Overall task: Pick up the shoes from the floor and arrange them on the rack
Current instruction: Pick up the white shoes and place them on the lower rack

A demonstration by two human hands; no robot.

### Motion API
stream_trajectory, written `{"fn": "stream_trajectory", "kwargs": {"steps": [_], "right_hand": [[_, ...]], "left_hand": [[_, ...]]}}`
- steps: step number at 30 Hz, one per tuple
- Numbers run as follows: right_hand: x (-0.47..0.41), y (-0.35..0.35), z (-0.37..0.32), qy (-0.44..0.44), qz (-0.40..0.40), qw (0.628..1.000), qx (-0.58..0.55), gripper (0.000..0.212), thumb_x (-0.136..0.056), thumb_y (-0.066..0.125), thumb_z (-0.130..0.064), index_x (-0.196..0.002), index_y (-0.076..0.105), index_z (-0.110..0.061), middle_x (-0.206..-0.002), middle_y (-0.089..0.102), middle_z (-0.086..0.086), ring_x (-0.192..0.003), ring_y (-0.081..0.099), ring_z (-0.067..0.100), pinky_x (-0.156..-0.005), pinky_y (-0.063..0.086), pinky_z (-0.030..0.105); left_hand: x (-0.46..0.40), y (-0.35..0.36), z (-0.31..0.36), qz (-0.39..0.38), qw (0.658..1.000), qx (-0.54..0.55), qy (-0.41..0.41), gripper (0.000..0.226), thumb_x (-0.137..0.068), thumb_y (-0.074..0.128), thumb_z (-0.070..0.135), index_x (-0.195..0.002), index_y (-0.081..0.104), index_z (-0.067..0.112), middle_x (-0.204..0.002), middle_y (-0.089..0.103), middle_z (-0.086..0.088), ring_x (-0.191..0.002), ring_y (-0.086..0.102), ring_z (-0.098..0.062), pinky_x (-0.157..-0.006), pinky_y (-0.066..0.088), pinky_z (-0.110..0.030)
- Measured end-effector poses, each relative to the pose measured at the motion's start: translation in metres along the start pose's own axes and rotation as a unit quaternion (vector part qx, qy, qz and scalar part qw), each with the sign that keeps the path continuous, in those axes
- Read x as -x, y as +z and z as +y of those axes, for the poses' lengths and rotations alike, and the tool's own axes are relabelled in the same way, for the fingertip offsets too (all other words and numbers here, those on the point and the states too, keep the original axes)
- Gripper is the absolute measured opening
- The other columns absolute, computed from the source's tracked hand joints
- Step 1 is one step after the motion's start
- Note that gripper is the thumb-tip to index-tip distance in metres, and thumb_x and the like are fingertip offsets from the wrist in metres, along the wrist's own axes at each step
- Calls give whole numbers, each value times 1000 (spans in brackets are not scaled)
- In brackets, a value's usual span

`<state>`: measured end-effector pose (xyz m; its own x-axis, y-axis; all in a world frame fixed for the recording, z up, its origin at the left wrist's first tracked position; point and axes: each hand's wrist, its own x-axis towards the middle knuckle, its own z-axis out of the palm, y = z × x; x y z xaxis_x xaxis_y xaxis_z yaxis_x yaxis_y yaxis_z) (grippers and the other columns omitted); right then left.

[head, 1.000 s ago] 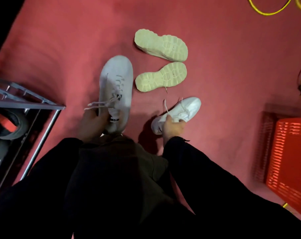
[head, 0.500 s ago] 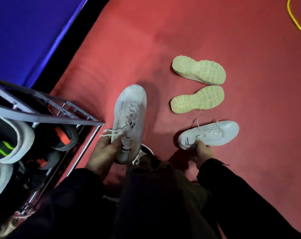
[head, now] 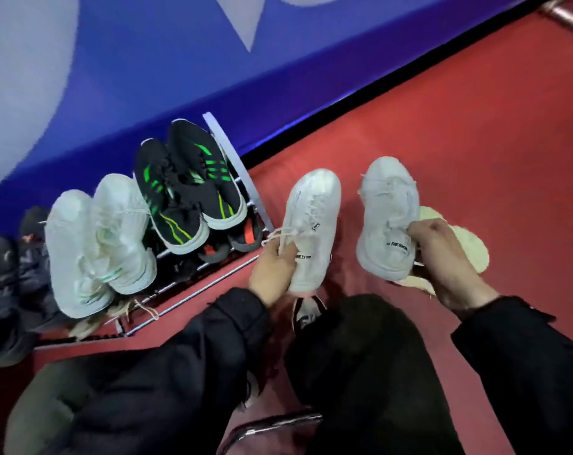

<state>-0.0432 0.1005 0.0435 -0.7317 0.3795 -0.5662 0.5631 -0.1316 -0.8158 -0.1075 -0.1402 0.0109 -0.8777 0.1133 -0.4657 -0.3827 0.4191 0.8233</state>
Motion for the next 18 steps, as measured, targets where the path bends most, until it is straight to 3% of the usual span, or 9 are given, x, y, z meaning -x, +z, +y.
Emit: {"fn": "stream_trajectory", "kwargs": {"steps": [1,3,6,9,12,13,16,18], "right_hand": [[5,6,-17,-19,-17,999,36,16,-87,58,-26,-87,47,-14,-77,45,9,-67,47,22,-63,44,43],[16,23,-46,-52,-50,987,146,13,-92,55,-27,-89,47,-17,-79,49,5,-67,48,20,-61,42,37],[36,57,-71,-85,-148,923,344,17,-94,53,-29,-87,47,-14,-68,48,6,-57,43,19,-52,35,31],[48,101,-71,-55,-241,838,487,19,-99,52,-32,-86,47,-18,-62,51,-3,-46,45,13,-47,34,21],[63,162,-55,-38,-301,778,551,17,-100,52,-33,-92,48,-18,-83,60,3,-67,59,20,-61,49,29],[67,184,-45,-38,-315,770,554,16,-100,54,-30,-92,50,-16,-85,59,3,-70,60,21,-64,53,30],[71,245,-4,-28,-340,777,528,11,-97,61,-22,-98,55,-13,-87,61,6,-61,62,12,-52,54,23],[66,283,27,-32,-344,784,516,10,-92,63,-25,-96,59,-17,-98,67,4,-78,64,15,-75,57,35]], "left_hand": [[12,-11,5,12,1000,18,4,38,-84,44,39,-98,67,12,-90,66,-1,-83,60,-18,-82,49,-35],[37,-38,2,7,998,53,-26,26,-87,50,33,-86,69,16,-86,72,-3,-81,66,-22,-84,54,-38],[76,-84,-25,-25,992,90,-85,32,-75,62,42,-91,75,18,-97,77,-11,-94,72,-34,-89,56,-56],[122,-123,-69,-7,980,147,-138,32,-65,70,31,-93,68,16,-91,69,-10,-81,66,-28,-77,56,-40],[145,-154,-126,68,961,175,-205,32,-59,77,27,-83,68,8,-82,69,-14,-69,65,-27,-63,54,-37],[143,-164,-149,110,949,183,-233,27,-66,78,23,-83,67,5,-85,70,-15,-71,66,-28,-62,57,-36],[134,-186,-197,210,903,237,-289,13,-83,68,-2,-95,62,-2,-84,65,-16,-74,65,-30,-60,60,-37],[125,-198,-220,226,872,285,-326,18,-82,63,-1,-101,62,-1,-88,65,-20,-83,67,-38,-74,60,-52]]}}
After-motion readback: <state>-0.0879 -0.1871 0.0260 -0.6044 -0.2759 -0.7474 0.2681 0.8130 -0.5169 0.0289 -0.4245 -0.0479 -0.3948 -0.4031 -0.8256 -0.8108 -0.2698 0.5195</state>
